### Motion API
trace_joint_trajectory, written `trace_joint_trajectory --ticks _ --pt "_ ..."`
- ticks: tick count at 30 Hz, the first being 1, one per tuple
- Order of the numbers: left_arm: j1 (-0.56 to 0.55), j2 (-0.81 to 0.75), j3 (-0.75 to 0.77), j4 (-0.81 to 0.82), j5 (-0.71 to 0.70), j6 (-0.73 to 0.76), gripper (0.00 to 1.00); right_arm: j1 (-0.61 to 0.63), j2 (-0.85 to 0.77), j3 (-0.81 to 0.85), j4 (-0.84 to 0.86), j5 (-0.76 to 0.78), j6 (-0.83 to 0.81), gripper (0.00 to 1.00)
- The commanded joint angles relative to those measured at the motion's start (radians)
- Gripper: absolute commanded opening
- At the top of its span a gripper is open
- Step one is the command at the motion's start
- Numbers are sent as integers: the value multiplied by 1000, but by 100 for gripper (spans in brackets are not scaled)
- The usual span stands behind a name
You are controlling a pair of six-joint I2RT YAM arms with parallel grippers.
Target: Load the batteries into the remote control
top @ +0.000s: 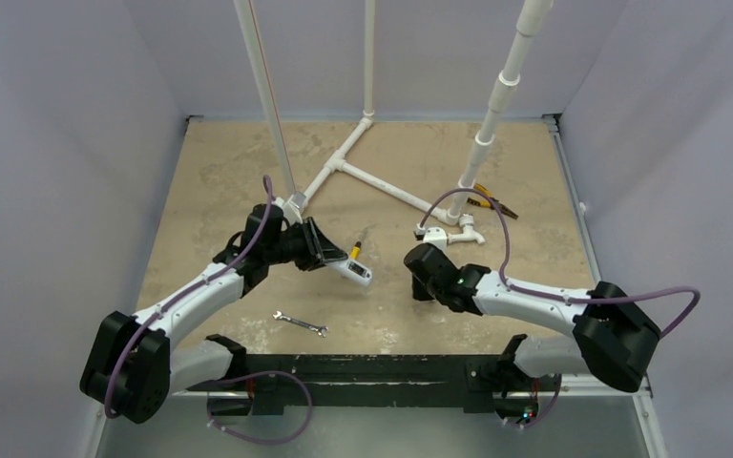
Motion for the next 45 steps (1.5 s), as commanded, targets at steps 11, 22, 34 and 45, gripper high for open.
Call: trace_joint_trajectory --ticks 11,22,34,45 --pt "7 7 47 63 30 -9 0 -189 -59 -32 47 -229 -21 0" --pt "7 5 47 68 22 -12 0 -269 -74 18 35 -300 -71 0" --pt "8 4 43 72 18 -14 0 -363 -55 64 11 -400 -124 0" --pt "10 7 45 74 18 -13 0 -410 -22 14 84 -477 -134 0"
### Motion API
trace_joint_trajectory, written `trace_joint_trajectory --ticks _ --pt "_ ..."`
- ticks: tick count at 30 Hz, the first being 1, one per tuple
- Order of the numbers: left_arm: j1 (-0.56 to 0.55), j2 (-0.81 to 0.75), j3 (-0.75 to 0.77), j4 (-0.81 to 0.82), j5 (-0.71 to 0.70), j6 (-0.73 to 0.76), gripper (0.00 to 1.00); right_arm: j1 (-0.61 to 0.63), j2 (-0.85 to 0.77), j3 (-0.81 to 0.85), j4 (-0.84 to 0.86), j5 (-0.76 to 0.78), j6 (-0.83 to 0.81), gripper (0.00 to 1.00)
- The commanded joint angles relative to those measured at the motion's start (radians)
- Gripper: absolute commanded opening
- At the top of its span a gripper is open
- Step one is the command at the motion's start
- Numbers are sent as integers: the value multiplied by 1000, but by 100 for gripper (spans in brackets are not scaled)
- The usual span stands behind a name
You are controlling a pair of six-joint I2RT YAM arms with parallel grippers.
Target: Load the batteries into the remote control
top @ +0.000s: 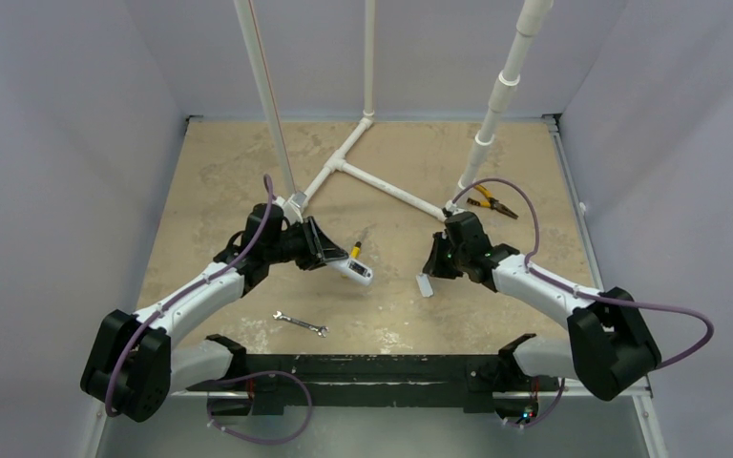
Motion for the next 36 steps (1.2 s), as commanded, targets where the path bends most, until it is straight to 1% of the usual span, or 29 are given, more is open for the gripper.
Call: trace_joint_trajectory --ticks 1,2,4,5,7,11,18,23,26,33,36 --pt "11 2 42 58 12 -11 0 -5 -2 20 10 -18 -60 8" --pt "12 3 41 58 13 -11 0 -4 -2 32 -20 17 -77 16" --pt "11 7 41 59 15 -11 0 -4 -6 43 -51 42 -100 28" --pt "12 8 42 60 15 -11 0 -3 -12 43 -62 50 -109 31" --pt "13 10 41 61 15 -12 0 -1 -23 42 -83 66 -114 33" --pt "13 14 43 69 16 -16 0 7 -25 45 -135 100 -118 34" --pt "13 22 42 73 23 -17 0 34 15 36 -103 43 -125 39" --pt "13 14 38 73 21 -18 0 53 51 36 -75 21 -129 40" --pt "14 11 38 68 21 -17 0 69 87 45 -79 41 -133 40" --pt "13 6 37 65 21 -17 0 127 150 72 -93 88 -131 35" --pt "13 6 35 63 21 -17 0 163 181 90 -124 148 -135 29"
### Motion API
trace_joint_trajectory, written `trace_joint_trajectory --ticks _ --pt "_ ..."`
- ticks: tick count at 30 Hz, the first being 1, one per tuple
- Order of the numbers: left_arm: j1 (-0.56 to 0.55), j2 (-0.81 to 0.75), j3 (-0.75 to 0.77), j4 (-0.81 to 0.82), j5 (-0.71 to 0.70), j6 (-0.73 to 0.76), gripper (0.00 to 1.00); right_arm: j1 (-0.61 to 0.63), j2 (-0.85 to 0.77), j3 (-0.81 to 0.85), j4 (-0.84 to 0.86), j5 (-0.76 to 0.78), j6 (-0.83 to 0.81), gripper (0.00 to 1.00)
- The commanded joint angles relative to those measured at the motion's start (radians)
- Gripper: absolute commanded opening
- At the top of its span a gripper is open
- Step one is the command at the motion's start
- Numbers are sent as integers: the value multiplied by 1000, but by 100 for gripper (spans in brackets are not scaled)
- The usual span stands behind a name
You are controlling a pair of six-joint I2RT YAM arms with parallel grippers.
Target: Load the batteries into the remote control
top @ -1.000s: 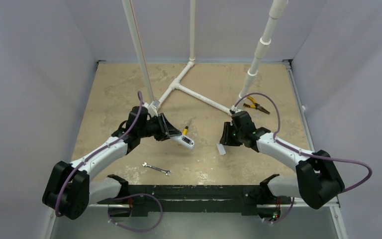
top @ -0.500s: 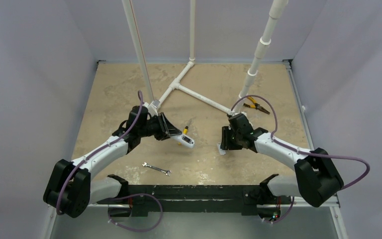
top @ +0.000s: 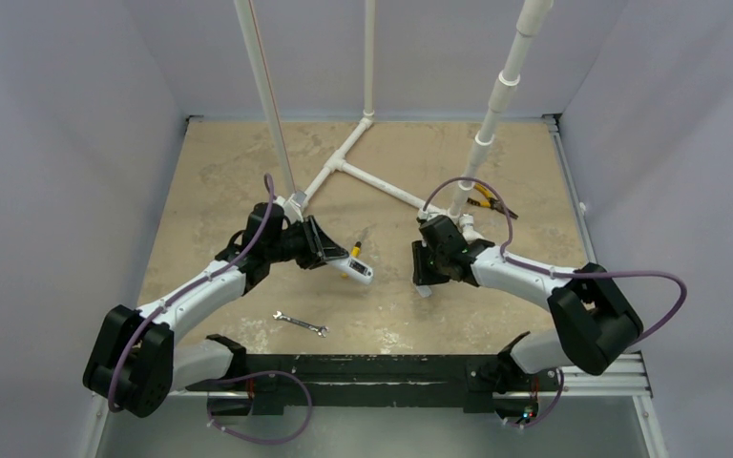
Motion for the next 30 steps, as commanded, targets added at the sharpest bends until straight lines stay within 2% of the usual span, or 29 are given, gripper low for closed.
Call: trace_joint_trajectory --ticks 1,6,10,13,30 --pt "8 -17 36 43 17 -9 0 50 58 24 -56 80 -16 26" --pt "8 -18 36 42 18 -7 0 73 80 22 -71 114 -13 18" --pt "8 -18 35 44 18 -8 0 84 89 26 -86 130 -18 27" --pt "8 -17 35 45 20 -9 0 89 78 26 -96 135 -19 29" --pt "8 -22 13 66 23 -19 0 125 14 -10 -168 141 0 31"
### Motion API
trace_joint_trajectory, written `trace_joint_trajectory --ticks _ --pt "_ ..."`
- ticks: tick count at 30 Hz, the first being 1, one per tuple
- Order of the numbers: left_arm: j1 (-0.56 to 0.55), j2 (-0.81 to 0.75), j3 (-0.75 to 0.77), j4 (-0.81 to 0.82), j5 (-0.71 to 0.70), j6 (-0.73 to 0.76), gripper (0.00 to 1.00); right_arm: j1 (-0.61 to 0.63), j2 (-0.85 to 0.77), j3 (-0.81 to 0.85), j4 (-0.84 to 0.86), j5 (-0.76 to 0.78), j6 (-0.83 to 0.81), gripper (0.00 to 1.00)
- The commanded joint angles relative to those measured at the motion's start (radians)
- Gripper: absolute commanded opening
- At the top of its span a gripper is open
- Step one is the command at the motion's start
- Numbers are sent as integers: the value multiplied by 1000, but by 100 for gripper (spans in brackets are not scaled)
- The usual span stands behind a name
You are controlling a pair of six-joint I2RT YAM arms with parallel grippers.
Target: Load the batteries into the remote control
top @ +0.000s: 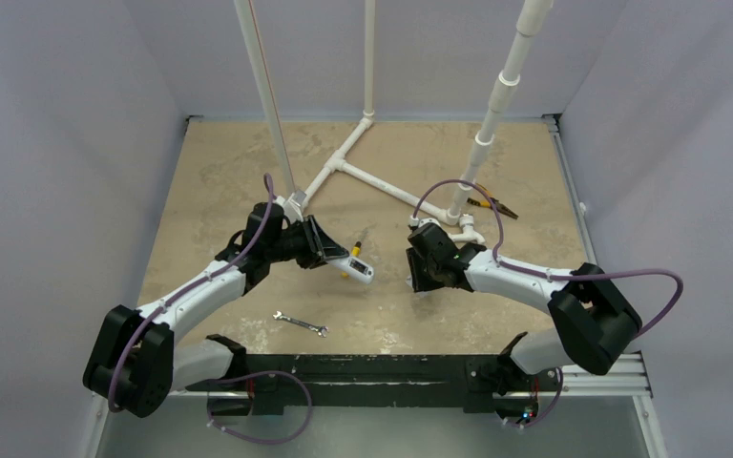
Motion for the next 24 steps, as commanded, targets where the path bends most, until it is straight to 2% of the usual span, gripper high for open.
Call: trace_joint_trajectory --ticks 1,12,24 --pt "8 -23 11 60 20 -12 0 16 -12 -44 -113 4 5 31" --pt "8 -45 -4 59 14 -18 0 57 62 -15 -130 10 8 37" --pt "10 -34 -3 64 18 -17 0 79 56 -21 -117 5 15 39"
